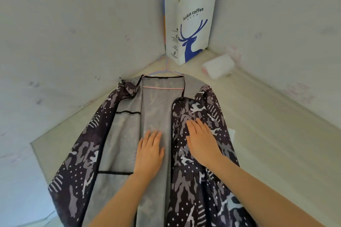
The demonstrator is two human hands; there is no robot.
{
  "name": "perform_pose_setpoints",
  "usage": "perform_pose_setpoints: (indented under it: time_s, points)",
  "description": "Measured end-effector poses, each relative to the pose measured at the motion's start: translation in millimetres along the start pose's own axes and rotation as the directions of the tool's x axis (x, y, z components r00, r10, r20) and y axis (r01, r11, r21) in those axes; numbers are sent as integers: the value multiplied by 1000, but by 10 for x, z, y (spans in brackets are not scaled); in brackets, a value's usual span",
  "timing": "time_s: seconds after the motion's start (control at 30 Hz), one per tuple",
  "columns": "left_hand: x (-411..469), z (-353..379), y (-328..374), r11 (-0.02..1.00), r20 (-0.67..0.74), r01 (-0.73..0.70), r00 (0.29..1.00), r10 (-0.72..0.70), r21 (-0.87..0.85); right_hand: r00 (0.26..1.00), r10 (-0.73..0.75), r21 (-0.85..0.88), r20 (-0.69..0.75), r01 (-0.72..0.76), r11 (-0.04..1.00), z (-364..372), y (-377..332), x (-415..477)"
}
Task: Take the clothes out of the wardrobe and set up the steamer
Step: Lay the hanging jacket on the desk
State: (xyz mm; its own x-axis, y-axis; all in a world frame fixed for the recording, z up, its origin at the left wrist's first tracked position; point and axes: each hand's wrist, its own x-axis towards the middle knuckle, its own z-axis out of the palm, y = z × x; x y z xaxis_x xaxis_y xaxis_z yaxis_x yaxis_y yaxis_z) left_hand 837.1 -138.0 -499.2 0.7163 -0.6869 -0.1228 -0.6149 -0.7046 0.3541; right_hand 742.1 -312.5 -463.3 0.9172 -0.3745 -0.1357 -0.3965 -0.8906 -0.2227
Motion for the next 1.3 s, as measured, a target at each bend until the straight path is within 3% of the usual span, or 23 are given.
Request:
perform_pose_setpoints:
  time_s: [0.2, 0.37, 0.63, 0.93, 1.1, 1.3]
  points:
    - [-586, 33, 86, 998, -60, -31, 998, 28, -53, 998, 55, 47, 33, -57, 997, 78, -183, -670]
    - [-980, 14, 118, 985, -31, -5, 1000, 0, -175, 991, 129, 25, 21, -130, 991, 309, -334, -1225]
    - [-1579, -124, 16, 948, -27, -262, 965, 261, -181, 955, 290, 16, -61, -290, 957, 563, -892, -2062]
    - [-2216, -321, -120, 824, 10, -559, 827, 562, -89, 846, 502, 77, -180, -497, 864, 606, -1674, -3005]
    - [-2586, -354, 94, 745, 63, -655, 745, 665, -123, 742, 635, 113, -214, -627, 771, 544, -1943, -3593]
    - [-3012, -231, 448, 575, 101, -810, 566, 818, -118, 605, 784, 188, -140, -761, 621, 649, -2070, -4356]
